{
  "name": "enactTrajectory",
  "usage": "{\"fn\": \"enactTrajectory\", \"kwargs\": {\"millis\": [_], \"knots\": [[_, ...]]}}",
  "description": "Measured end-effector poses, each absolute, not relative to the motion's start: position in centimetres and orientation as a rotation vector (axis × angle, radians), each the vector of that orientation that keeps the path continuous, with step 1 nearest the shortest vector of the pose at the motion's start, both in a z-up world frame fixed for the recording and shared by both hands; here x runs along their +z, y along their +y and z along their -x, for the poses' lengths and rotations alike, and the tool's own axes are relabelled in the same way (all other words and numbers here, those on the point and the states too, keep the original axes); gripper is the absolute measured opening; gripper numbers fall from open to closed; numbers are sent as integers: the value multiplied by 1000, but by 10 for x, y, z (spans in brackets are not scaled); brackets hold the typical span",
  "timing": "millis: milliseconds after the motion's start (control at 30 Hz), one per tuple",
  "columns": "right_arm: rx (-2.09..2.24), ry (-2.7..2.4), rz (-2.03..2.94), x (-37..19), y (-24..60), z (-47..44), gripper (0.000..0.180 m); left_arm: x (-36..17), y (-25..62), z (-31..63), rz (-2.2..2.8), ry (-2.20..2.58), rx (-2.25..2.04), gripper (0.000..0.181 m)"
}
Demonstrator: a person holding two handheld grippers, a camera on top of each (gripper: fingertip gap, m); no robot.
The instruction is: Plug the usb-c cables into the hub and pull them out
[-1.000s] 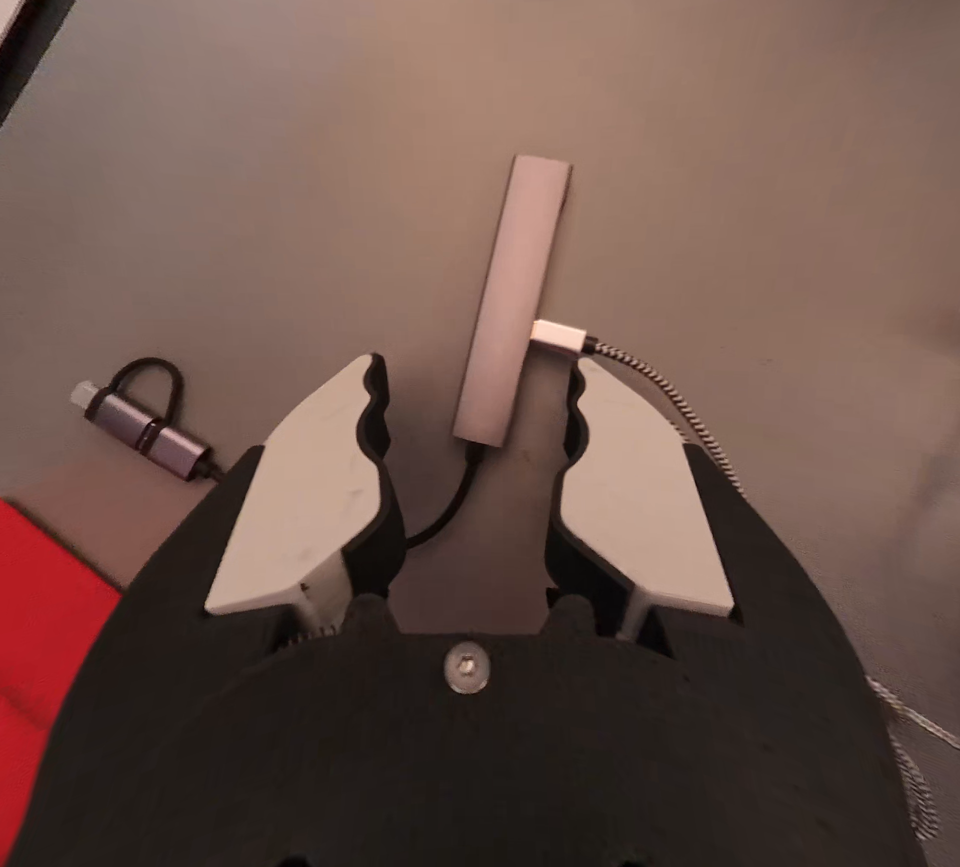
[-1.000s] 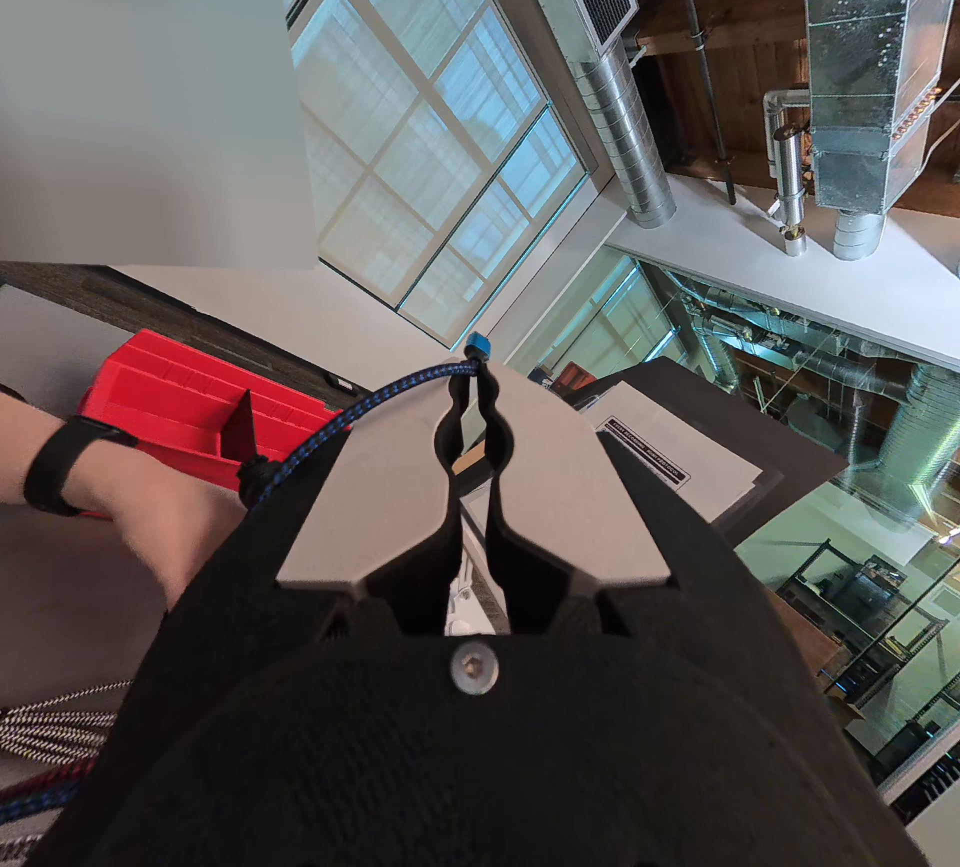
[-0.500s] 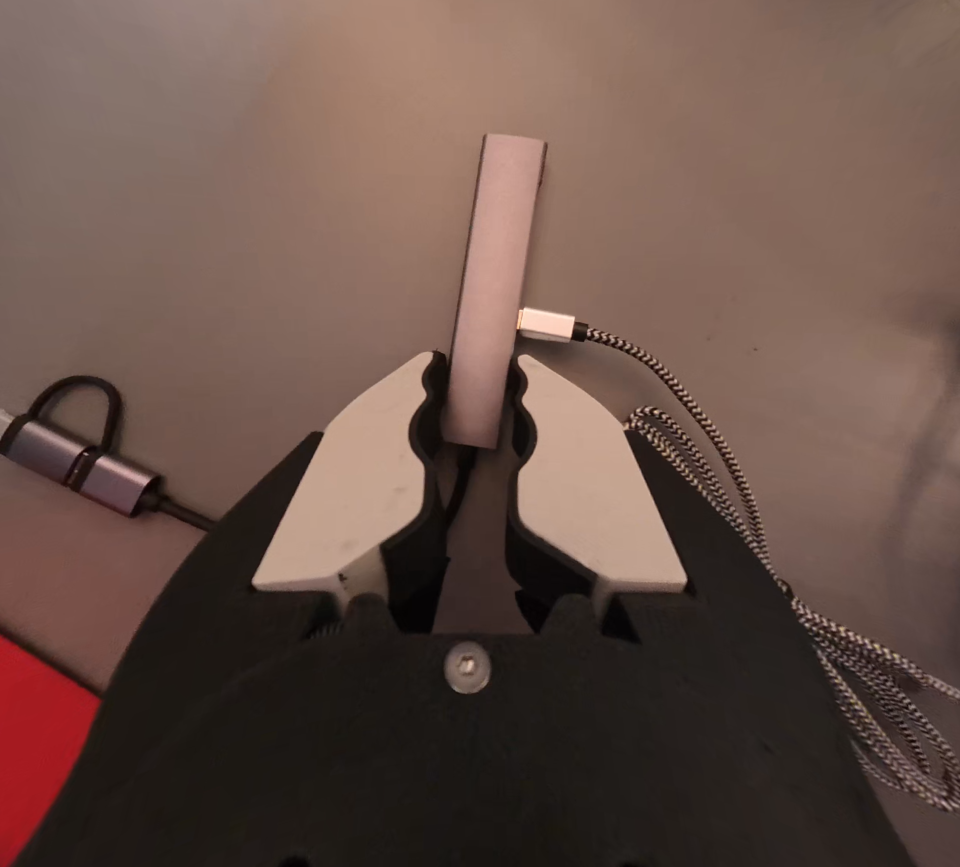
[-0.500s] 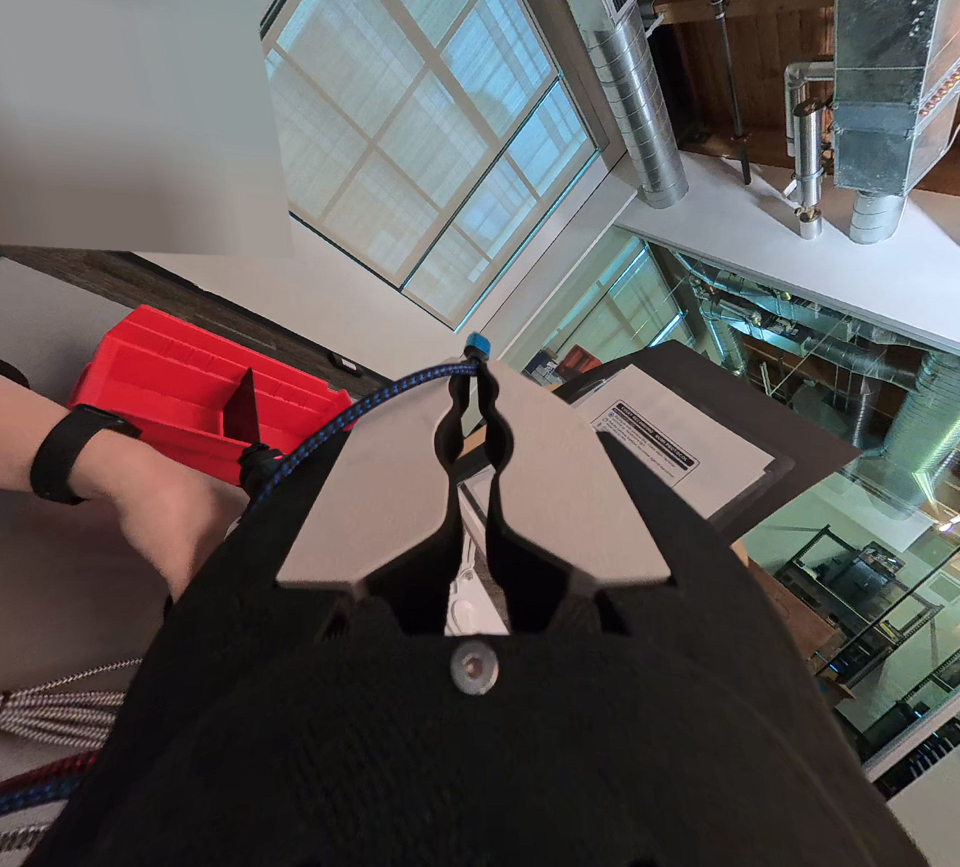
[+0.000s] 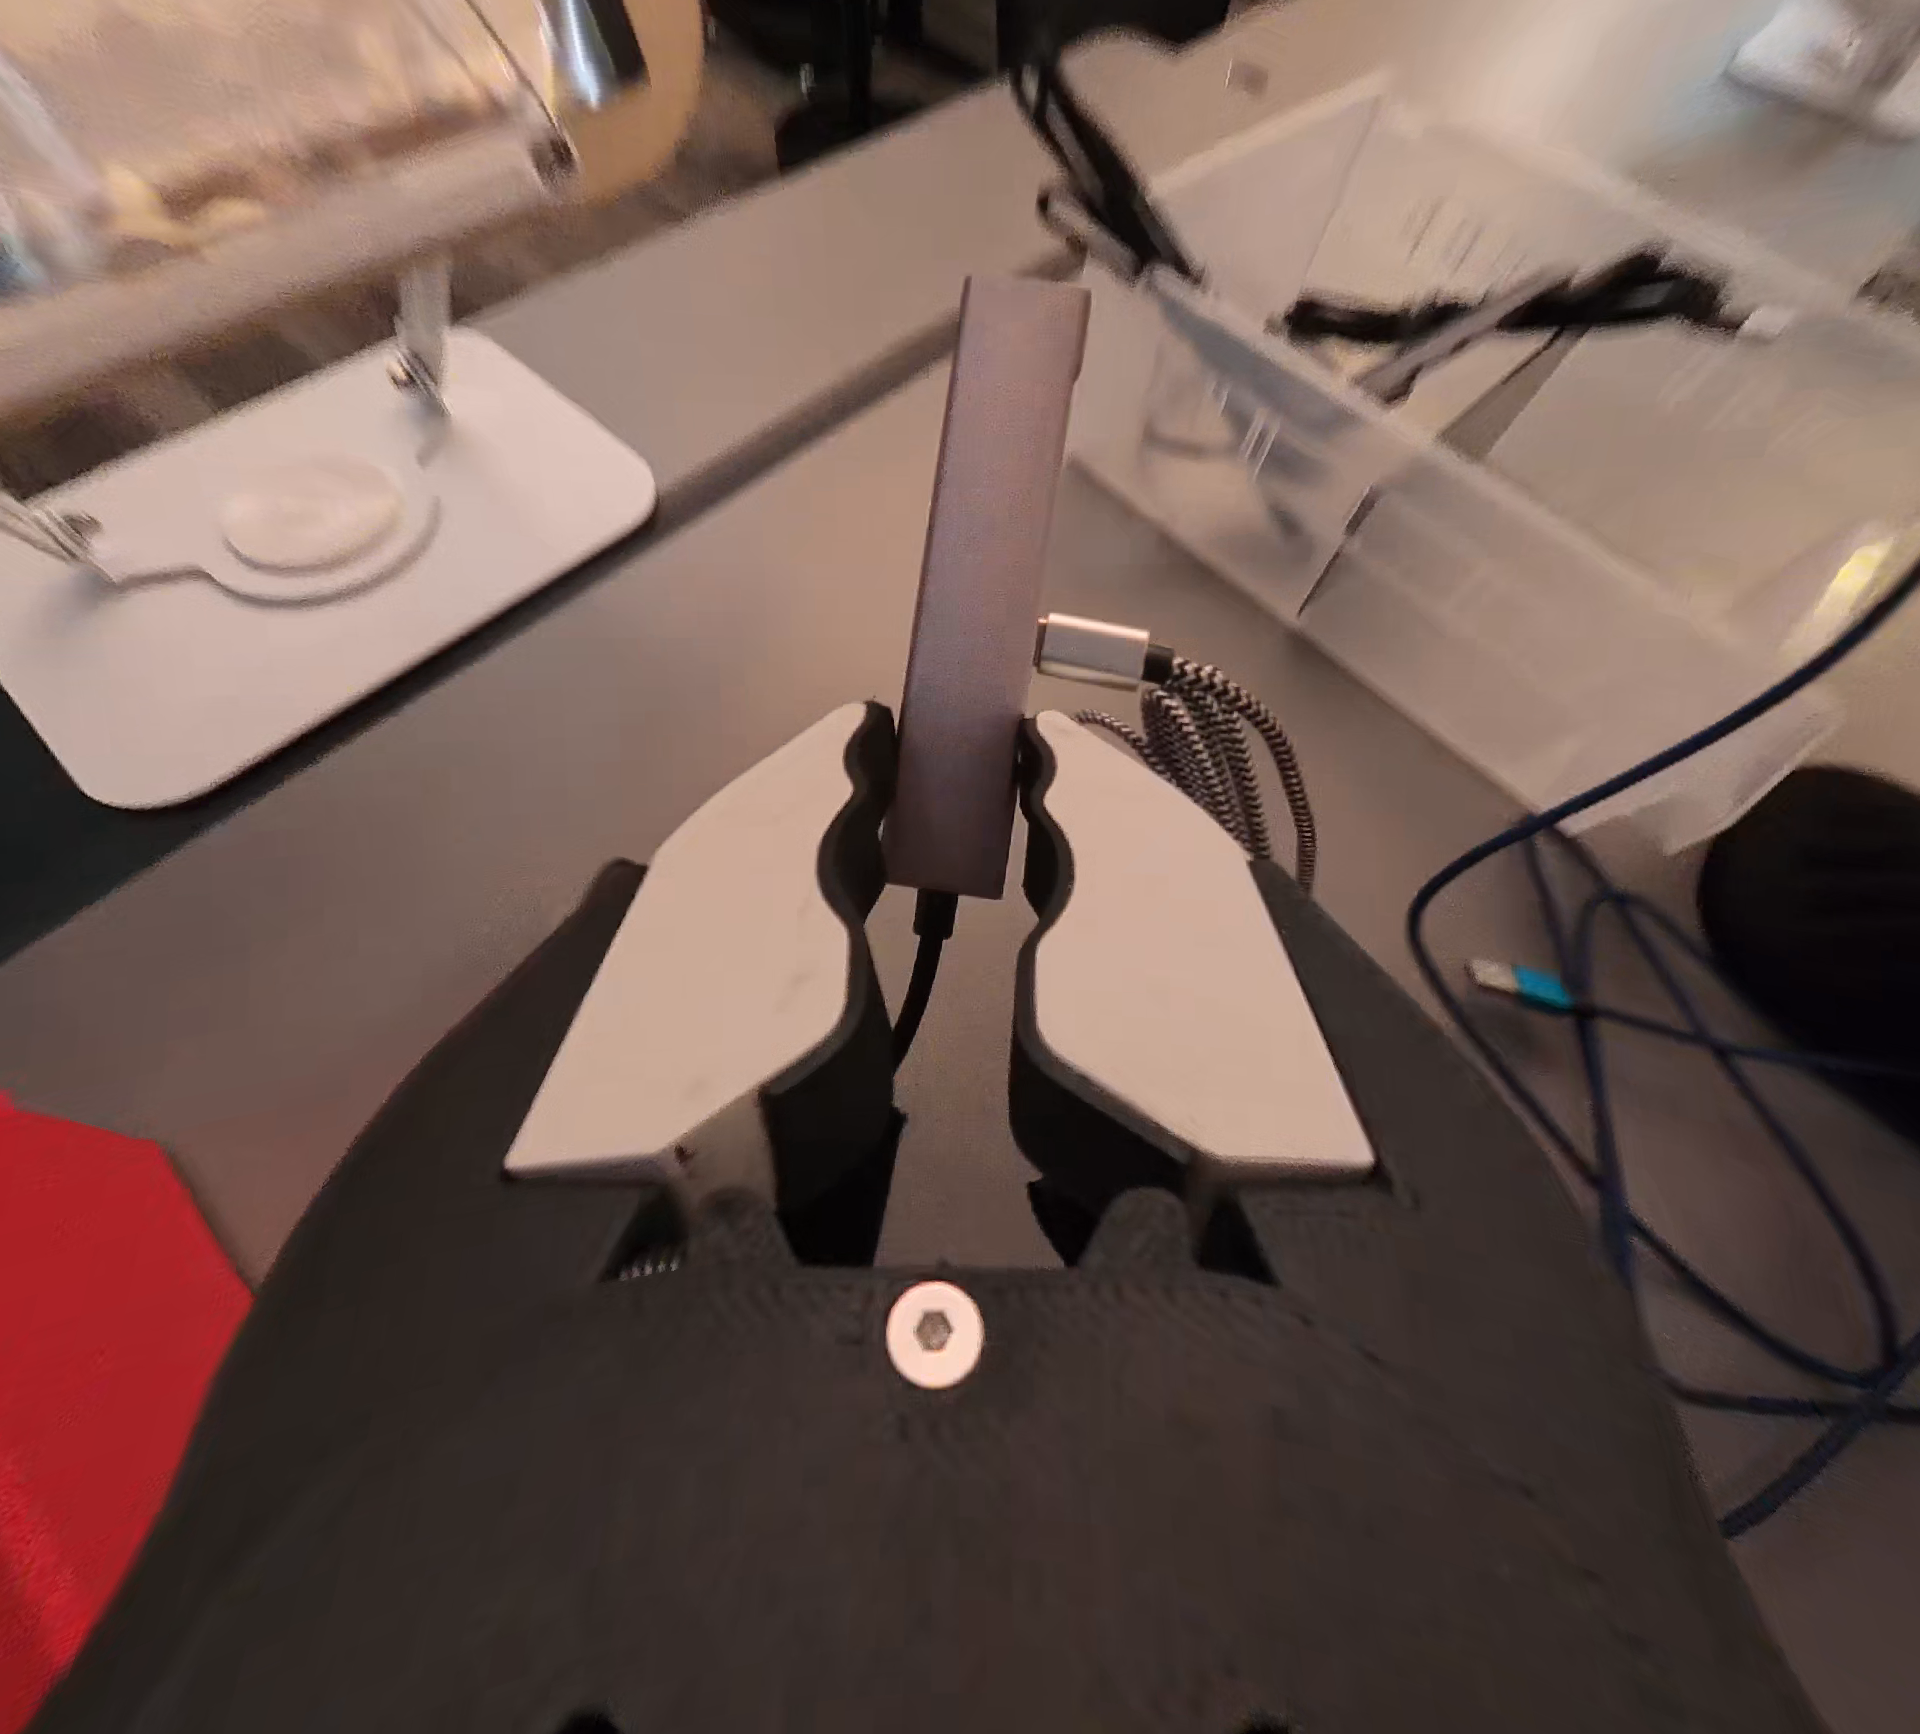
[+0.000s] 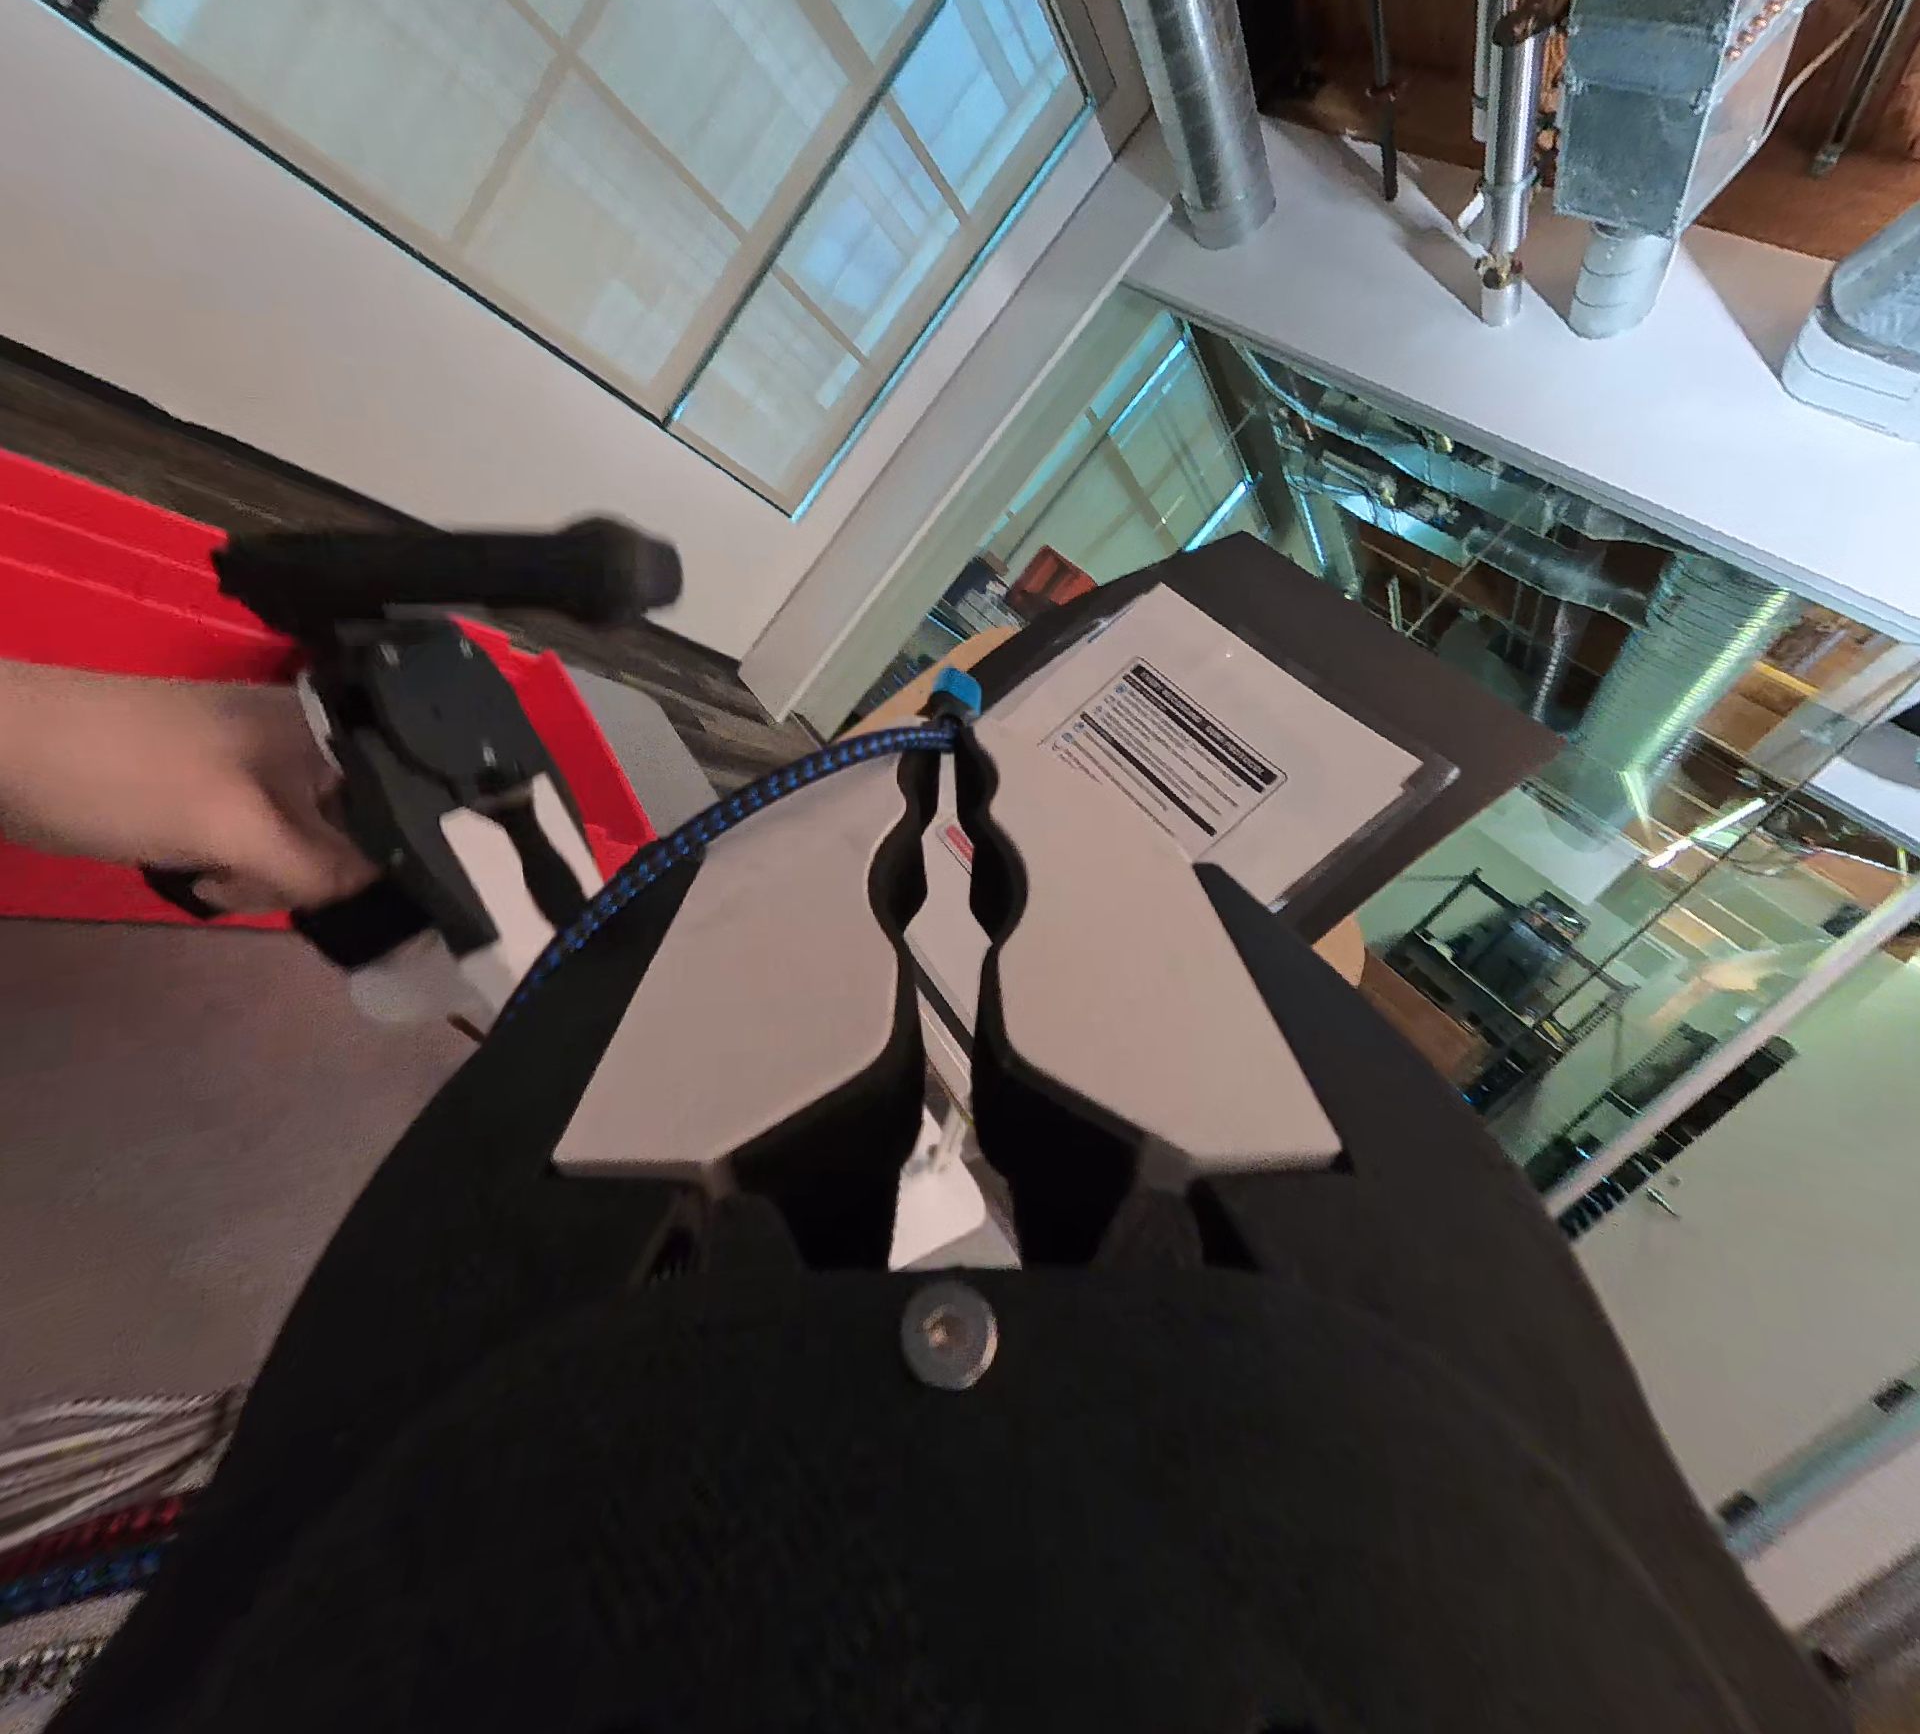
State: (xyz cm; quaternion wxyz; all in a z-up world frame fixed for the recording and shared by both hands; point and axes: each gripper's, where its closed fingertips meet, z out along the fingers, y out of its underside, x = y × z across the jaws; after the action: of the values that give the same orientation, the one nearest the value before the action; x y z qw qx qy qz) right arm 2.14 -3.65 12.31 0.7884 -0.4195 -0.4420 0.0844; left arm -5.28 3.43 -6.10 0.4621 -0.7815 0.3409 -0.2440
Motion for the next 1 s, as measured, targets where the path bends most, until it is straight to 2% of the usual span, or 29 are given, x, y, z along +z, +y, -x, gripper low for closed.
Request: {"fn": "enactTrajectory", "kwargs": {"millis": [33, 200, 400, 633, 1000], "knots": [[169, -956, 910, 122, -36, -20, 3, -48, 32, 55, 1883, 815, -616, 23], [38, -1015, 906, 113, -35, -2, 3, 3, 22, 70, 1737, 751, -612, 23], [-69, -1049, 853, 100, -36, 24, 3, 33, 10, 81, 1671, 711, -648, 23], [-72, -1036, 847, 88, -32, 43, 3, 48, -2, 82, 1643, 698, -755, 23], [-261, -1131, 801, 73, -27, 49, 3, 44, -2, 90, 1687, 767, -621, 23]]}}
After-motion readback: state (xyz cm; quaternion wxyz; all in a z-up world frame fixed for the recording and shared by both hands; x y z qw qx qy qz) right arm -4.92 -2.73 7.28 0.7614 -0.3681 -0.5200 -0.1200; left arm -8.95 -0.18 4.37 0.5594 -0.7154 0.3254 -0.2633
